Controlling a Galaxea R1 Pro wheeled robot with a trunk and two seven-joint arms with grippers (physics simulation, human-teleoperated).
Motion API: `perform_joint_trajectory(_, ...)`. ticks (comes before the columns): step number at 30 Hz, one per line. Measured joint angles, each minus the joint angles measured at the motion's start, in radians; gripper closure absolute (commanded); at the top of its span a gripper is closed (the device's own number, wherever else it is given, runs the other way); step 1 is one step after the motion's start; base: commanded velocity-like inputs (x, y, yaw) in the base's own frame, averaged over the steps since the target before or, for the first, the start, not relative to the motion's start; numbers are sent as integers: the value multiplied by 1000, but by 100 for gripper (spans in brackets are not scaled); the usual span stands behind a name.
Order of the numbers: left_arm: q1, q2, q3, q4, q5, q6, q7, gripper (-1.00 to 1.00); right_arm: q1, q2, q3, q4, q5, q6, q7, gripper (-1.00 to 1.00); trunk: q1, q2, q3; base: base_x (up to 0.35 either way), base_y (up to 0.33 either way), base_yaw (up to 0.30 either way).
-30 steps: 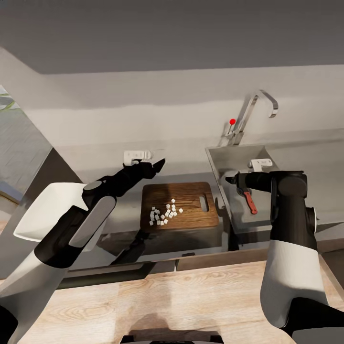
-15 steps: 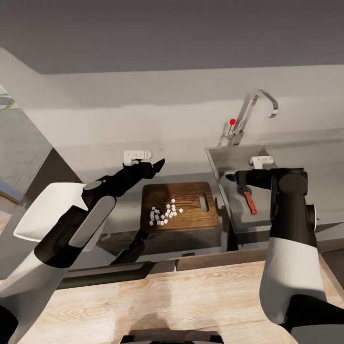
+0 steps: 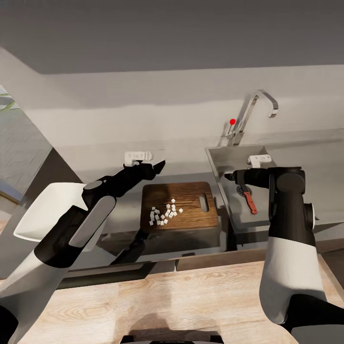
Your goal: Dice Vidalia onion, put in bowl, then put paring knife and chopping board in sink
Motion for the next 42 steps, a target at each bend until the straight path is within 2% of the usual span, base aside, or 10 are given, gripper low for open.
perform_joint_trajectory(14,0,-22,0,0,1,5,0,-100,0,0,19,0,0,-1,-2,-100,0,0,1,0,0,0)
perform_joint_trajectory(30,0,-25,-1,0,0,22,0,-100,0,0,20,0,0,0,-2,-100,0,0,24,0,4,0)
perform_joint_trajectory(33,0,-30,0,0,1,47,0,-100,0,0,20,0,0,0,-1,-100,0,0,26,0,93,0)
perform_joint_trajectory(42,0,-46,0,0,1,56,0,-100,0,0,20,1,0,0,0,-100,0,0,30,0,249,0)
